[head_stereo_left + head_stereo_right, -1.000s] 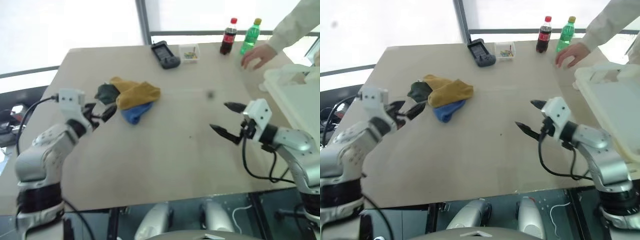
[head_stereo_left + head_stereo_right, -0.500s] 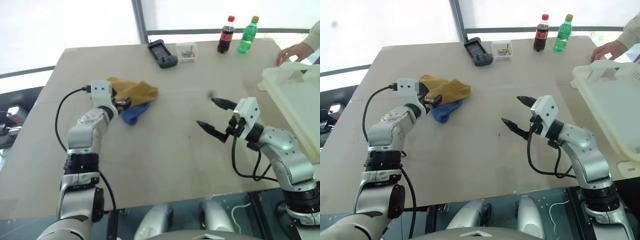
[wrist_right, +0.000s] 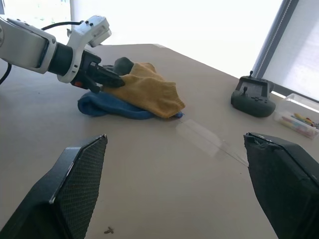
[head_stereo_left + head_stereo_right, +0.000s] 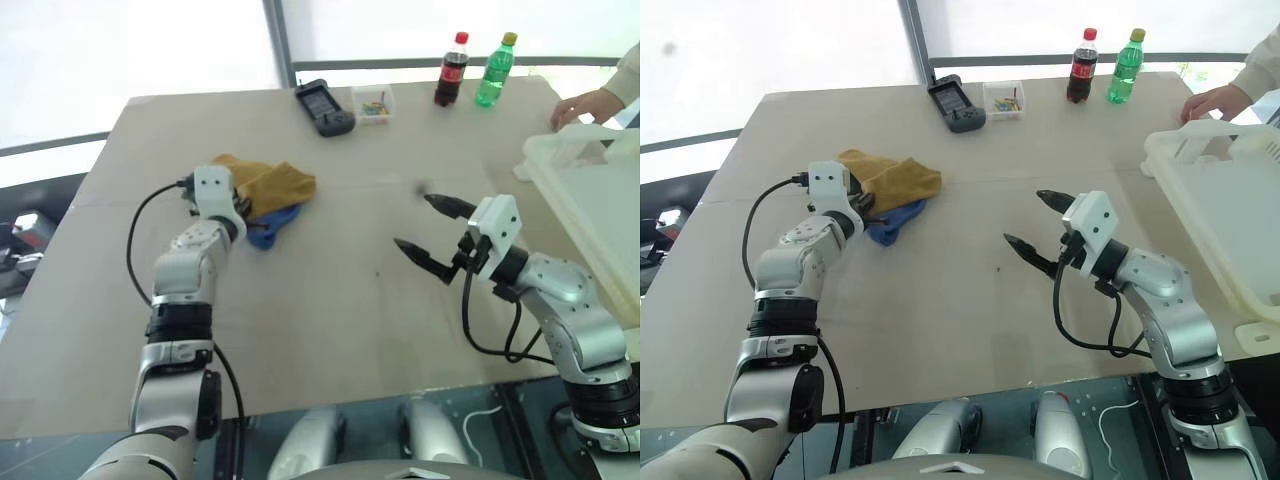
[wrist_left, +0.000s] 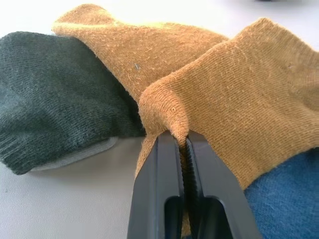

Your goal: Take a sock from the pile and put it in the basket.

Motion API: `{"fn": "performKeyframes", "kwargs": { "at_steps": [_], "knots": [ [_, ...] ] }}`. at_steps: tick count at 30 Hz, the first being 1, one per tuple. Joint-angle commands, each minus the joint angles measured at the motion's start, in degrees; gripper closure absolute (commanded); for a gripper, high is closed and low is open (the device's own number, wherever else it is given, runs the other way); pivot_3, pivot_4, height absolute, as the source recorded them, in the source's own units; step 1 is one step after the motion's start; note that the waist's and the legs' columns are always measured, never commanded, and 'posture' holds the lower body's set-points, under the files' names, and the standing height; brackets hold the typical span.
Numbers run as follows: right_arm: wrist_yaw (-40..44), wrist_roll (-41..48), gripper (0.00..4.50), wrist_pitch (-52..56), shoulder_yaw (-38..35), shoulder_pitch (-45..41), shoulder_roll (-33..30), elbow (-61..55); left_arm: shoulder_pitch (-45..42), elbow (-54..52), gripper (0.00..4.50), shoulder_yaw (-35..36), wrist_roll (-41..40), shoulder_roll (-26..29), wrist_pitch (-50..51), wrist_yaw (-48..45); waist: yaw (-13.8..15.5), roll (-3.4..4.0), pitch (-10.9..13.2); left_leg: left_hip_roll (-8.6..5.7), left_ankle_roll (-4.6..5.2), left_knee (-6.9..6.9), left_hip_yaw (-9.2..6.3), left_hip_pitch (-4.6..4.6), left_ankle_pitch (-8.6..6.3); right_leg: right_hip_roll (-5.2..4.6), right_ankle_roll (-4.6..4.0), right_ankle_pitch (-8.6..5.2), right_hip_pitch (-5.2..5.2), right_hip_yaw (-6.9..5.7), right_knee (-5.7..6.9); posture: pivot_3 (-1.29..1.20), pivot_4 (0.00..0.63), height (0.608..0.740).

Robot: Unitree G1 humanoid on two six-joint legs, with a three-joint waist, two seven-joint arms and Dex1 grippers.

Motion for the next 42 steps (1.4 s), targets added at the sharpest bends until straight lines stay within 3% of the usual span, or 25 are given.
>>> {"fn": "performKeyframes", "kwargs": {
  "at_steps": [1, 11, 16, 22, 26, 30, 35, 42],
  "knots": [
    [0.2, 0.3, 0.00, -1.3, -0.7, -0.8, -0.3, -0.7, 1.6, -10.9, 4.46, 3.6, -3.5, -0.2, 7.4, 1.2, -0.3, 0.00, 0.0, 0.00, 0.00, 0.00, 0.00, -0.01, 0.00, 0.00, 0.00, 0.00, 0.00, 0.00, -0.01, 0.00, 0.150, 0.740],
    [2.0, 0.7, 0.00, -2.2, -0.5, -1.7, -0.3, 1.4, 6.3, -27.7, 4.46, 9.8, -12.6, -1.5, 30.8, 2.5, -0.7, 0.00, 0.0, 0.01, 0.00, 0.01, 0.00, 0.04, 0.00, 0.04, 0.00, 0.00, 0.01, 0.01, 0.05, 0.00, 0.150, 0.740],
    [2.6, 0.9, 0.00, -2.5, -0.4, -1.8, -0.2, 1.9, 10.5, -34.0, 4.46, 9.4, -19.2, -0.1, 41.0, -2.9, -0.7, 0.00, 0.0, 0.01, 0.00, 0.00, 0.02, 0.05, 0.00, 0.05, 0.00, 0.00, 0.01, 0.03, 0.04, 0.00, 0.150, 0.740],
    [2.6, 0.9, 0.00, -2.0, -0.6, -1.3, -0.2, 1.6, 16.3, -40.0, 4.46, 5.2, -26.7, 5.4, 47.3, -12.3, -0.7, 0.00, 0.0, 0.02, -0.01, -0.01, 0.02, 0.09, 0.00, 0.06, -0.01, 0.00, 0.02, 0.04, 0.06, 0.00, 0.150, 0.740],
    [1.9, 1.0, 0.00, -1.2, -0.7, -0.6, -0.3, 0.5, 17.8, -40.2, 4.46, 2.8, -27.2, 8.3, 46.3, -14.6, -0.6, 0.01, 0.0, 0.02, -0.01, -0.02, 0.04, 0.13, 0.00, 0.06, -0.01, -0.01, 0.05, 0.07, 0.07, 0.00, 0.150, 0.740],
    [1.1, 1.1, 0.00, -0.4, -1.0, 0.1, -0.5, -0.7, 15.5, -35.4, 4.46, 3.0, -22.6, 7.1, 42.1, -10.8, -0.4, 0.01, 0.0, 0.02, -0.01, -0.04, 0.05, 0.16, 0.00, 0.05, -0.01, -0.01, 0.07, 0.08, 0.06, 0.00, 0.150, 0.740],
    [0.5, 1.2, 0.00, 0.2, -1.2, 0.9, -0.6, -1.9, 13.1, -25.3, 4.46, 0.8, -13.5, 7.3, 32.3, -5.8, -0.4, 0.03, 0.0, 0.03, -0.04, -0.06, 0.06, 0.23, 0.02, 0.06, -0.01, 0.00, 0.10, 0.08, 0.07, 0.00, 0.150, 0.740],
    [0.2, 1.3, 0.00, 0.0, -1.3, 1.2, -0.7, -2.0, 7.8, -12.1, 4.46, 1.9, -5.2, 2.9, 15.5, 1.1, -0.2, 0.05, -0.1, 0.03, -0.05, -0.07, 0.05, 0.38, 0.02, 0.04, -0.01, 0.00, 0.24, 0.07, 0.08, 0.00, 0.150, 0.740]
  ]
}}
